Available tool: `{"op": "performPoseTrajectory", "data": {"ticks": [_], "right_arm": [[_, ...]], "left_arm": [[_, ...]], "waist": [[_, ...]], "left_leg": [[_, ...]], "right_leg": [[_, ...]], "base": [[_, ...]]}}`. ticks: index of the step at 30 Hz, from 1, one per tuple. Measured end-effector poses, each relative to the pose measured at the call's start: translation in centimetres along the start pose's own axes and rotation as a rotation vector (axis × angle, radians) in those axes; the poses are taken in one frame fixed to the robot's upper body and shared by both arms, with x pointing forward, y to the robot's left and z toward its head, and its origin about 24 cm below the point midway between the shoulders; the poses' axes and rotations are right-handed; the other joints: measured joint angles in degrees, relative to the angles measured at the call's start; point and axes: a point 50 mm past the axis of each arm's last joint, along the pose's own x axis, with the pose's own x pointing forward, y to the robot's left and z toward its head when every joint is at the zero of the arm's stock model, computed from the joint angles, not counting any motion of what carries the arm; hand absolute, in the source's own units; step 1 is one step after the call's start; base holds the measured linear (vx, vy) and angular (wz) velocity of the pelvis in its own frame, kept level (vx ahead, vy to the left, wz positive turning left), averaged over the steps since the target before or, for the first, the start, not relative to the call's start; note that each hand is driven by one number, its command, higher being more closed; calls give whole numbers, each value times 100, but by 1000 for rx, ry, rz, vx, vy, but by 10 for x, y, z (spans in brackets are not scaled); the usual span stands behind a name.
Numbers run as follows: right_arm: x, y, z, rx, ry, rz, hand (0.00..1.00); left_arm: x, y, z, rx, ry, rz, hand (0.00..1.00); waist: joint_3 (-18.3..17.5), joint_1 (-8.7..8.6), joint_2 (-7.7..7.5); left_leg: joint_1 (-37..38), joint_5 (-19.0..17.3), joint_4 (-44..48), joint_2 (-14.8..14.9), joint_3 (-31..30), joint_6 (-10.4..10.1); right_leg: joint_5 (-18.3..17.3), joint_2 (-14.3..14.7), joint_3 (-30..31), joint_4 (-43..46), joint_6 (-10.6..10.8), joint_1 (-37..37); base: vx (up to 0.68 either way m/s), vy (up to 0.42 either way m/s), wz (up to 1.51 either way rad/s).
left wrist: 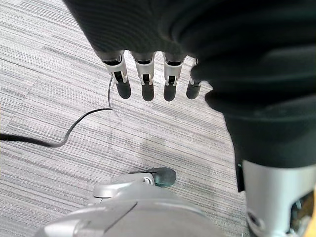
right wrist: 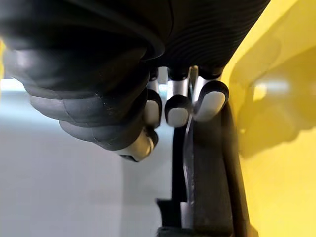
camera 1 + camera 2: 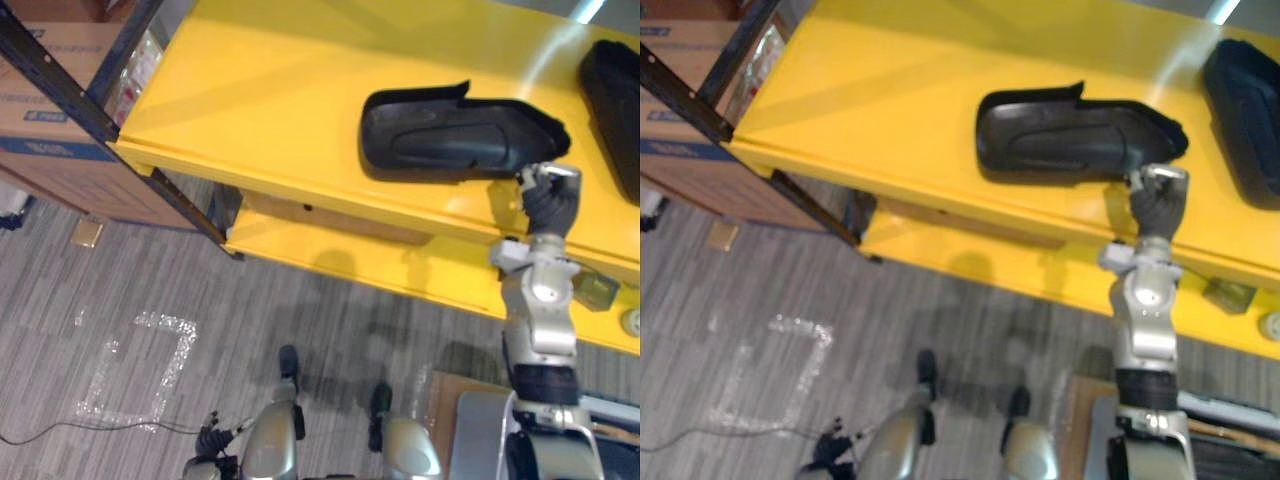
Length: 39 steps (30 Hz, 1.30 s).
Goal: Walk over and take plastic housings, then place them on the shelf
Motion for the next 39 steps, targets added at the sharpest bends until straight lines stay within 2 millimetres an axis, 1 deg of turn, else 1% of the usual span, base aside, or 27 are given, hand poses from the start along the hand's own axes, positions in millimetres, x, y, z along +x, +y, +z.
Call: {"op": "performPoseTrajectory", "data": {"ticks": [1,7,11,13,17,21,24,26,27,29,31,35,37,39], "right_arm": [[4,-1,1,-3,-1,-2,100],[19,-4,3,4,12,-18,100],[25,-8,3,-10,19,-29,100],[29,-7,4,-6,18,-30,100],[40,-5,17,-3,-23,-23,100],[47,-6,20,-11,-27,-13,100],[58,-9,24,-3,-22,-15,100],[69,-11,31,-11,-25,-21,100],[71,-12,33,-18,-27,-23,100],[78,-16,38,-38,-33,-33,100],[83,-18,43,-46,-41,-40,100],[97,-16,55,-59,-54,-47,100],[101,-16,58,-65,-51,-54,100],[105,-15,59,-89,-42,-61,100]], "left_arm": [[0,0,0,0,0,-1,0],[1,-2,3,-4,-8,-11,0],[1,-2,5,-34,-15,-12,0],[1,-4,7,-26,-23,-22,0],[0,-11,11,-22,-46,-47,0],[0,-12,11,-24,-42,-52,0],[0,-13,11,-23,-44,-56,0],[-1,-18,12,-17,-47,-75,0],[-1,-19,12,-27,-47,-79,0],[0,-22,15,-34,-53,-86,0],[0,-23,16,-37,-55,-89,0],[0,-27,16,-39,-55,-101,0],[0,-28,17,-33,-58,-106,0],[0,-29,17,-31,-60,-110,0]], "waist": [[25,2,29],[57,21,76],[68,18,97],[79,32,114],[245,86,220],[261,98,243],[274,108,272],[307,128,339],[317,142,359],[348,210,427],[359,255,455],[350,288,487],[344,292,504],[343,335,512]], "left_leg": [[-1,3,0,0,0,1],[-32,18,1,-44,-23,9],[-58,33,2,-97,-118,23],[-72,43,2,-98,-138,16],[-75,55,1,-88,-146,8],[-94,77,2,-95,-146,11],[-102,93,1,-119,-152,17],[-117,96,1,-129,-160,17],[-117,96,1,-132,-163,17],[-117,104,1,-142,-183,11],[-128,123,1,-159,-194,26],[-269,192,3,-183,-245,35],[-290,207,4,-192,-285,27],[-292,216,4,-191,-313,20]], "right_leg": [[-4,0,0,12,0,-6],[-94,-77,-20,184,15,-100],[-149,-102,-91,264,28,-102],[-156,-103,-95,280,17,-111],[-175,-125,-94,356,10,-144],[-210,-151,-92,464,7,-208],[-252,-192,-90,555,20,-258],[-265,-207,-90,600,34,-287],[-270,-210,-91,609,39,-288],[-303,-229,-105,665,43,-304],[-337,-251,-111,698,37,-339],[-357,-279,-148,809,36,-485],[-357,-288,-194,816,36,-485],[-367,-290,-225,847,21,-485]], "base": [[0,0,0],[9,-2,3],[16,-17,12],[9,-10,7],[0,0,0],[0,0,0],[0,0,0],[0,0,0],[-16,-8,3],[-13,-13,5],[-7,-16,5],[9,-23,7],[21,-22,9],[10,-26,7]]}}
